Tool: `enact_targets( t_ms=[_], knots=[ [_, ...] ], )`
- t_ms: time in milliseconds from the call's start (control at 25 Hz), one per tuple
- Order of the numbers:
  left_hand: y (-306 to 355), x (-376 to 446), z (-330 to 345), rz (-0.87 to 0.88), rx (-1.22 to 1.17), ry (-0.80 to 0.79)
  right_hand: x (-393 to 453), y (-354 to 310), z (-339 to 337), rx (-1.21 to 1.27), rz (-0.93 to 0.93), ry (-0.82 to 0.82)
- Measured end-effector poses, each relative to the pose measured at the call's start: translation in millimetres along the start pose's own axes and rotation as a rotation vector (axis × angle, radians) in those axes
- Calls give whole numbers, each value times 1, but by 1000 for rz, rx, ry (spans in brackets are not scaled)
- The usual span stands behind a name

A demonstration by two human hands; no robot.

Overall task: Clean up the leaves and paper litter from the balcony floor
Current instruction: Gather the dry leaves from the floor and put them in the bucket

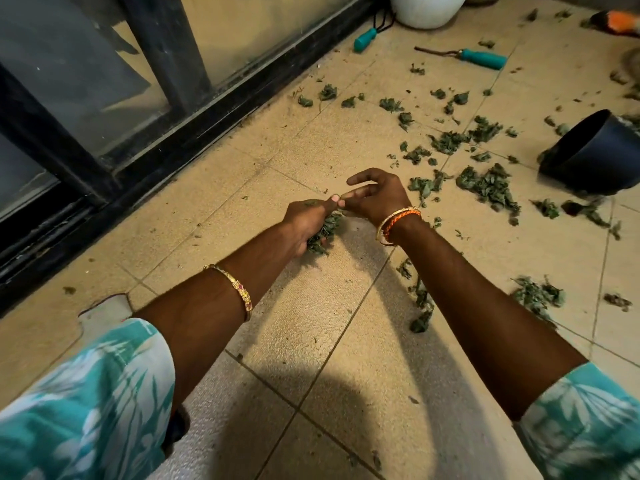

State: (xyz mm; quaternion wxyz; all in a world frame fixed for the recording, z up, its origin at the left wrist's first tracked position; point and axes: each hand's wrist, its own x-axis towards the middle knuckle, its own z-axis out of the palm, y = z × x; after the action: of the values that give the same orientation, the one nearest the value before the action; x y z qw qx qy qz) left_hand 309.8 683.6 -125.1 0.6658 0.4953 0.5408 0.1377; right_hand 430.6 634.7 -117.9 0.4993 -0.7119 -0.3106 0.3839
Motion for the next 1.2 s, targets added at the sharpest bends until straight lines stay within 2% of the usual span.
enact_targets(
  t_ms=[240,360,440,520,600,680,760,840,880,960,1080,1120,1200],
  knots=[
    [4,11,20,21,-31,4,6,10,-21,-110,-37,76],
    [8,20,23,25,-8,56,28,17,-55,-443,-138,182],
    [10,23,22,10,-16,62,43,25,-69,-753,-128,83],
    [7,26,20,-32,-11,84,53,41,-64,-939,-160,-75],
    [3,25,19,-93,35,86,52,63,-47,-992,-301,-127],
    [-1,24,17,-137,54,61,43,81,-35,-1007,-498,-49],
    [-4,22,16,-147,52,53,40,83,-33,-1044,-550,47],
    [-7,19,14,-143,30,45,39,73,-36,-970,-508,101],
    [-8,17,13,-139,16,46,38,65,-40,-876,-430,134],
    [-9,11,11,-123,28,55,32,43,-51,-555,-236,204],
    [-12,-2,10,-104,50,25,-2,8,-69,20,-12,173],
    [-14,-8,12,-91,45,2,-15,-2,-74,130,52,153],
    [-19,-22,17,-60,41,-54,-45,-12,-79,156,116,96]
  ],
)
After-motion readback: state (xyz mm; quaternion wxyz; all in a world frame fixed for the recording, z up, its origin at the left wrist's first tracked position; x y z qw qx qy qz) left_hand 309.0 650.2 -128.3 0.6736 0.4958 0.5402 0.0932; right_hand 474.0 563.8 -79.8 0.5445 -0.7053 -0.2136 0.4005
